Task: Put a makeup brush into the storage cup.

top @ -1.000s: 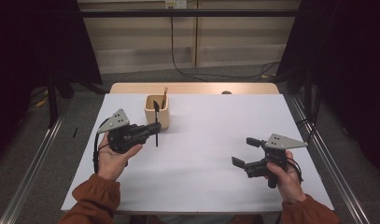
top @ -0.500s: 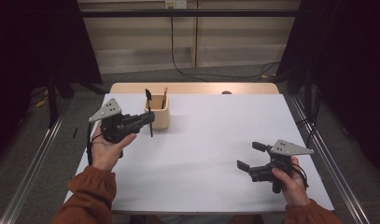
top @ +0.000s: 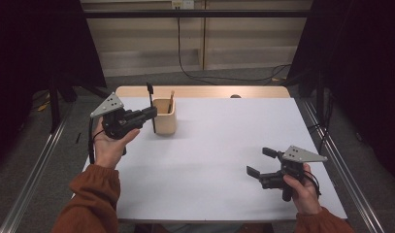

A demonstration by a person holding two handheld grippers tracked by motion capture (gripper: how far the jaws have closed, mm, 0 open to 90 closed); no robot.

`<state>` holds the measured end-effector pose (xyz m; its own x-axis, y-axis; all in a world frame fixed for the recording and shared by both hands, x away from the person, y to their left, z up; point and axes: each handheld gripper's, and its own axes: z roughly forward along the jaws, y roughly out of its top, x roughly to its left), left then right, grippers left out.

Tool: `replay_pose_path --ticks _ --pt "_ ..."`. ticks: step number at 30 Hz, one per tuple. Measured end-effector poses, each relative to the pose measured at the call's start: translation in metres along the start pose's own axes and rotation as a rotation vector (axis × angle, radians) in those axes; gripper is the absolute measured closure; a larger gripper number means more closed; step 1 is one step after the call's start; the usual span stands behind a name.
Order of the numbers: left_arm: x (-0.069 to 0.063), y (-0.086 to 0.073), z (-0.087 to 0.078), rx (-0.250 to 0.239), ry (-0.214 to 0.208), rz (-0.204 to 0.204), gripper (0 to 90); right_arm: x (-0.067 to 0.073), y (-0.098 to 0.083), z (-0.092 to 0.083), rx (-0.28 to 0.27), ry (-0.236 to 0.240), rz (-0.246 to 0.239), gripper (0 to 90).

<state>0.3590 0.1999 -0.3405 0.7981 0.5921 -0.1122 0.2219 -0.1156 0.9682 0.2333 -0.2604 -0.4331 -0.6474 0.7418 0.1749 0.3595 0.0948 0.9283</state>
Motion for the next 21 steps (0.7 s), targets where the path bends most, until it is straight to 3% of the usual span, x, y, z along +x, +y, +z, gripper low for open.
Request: replay_pose_path --ticks 14,21 --pt "0.018 0.013 0.018 -0.025 0.061 0.000 85.6 0.000 -0.001 0.001 0.003 0.007 -0.004 3.8" --pt "0.022 0.022 0.025 -0.042 0.066 0.012 85.5 0.000 0.000 -0.001 -0.008 0.002 -0.004 4.2"
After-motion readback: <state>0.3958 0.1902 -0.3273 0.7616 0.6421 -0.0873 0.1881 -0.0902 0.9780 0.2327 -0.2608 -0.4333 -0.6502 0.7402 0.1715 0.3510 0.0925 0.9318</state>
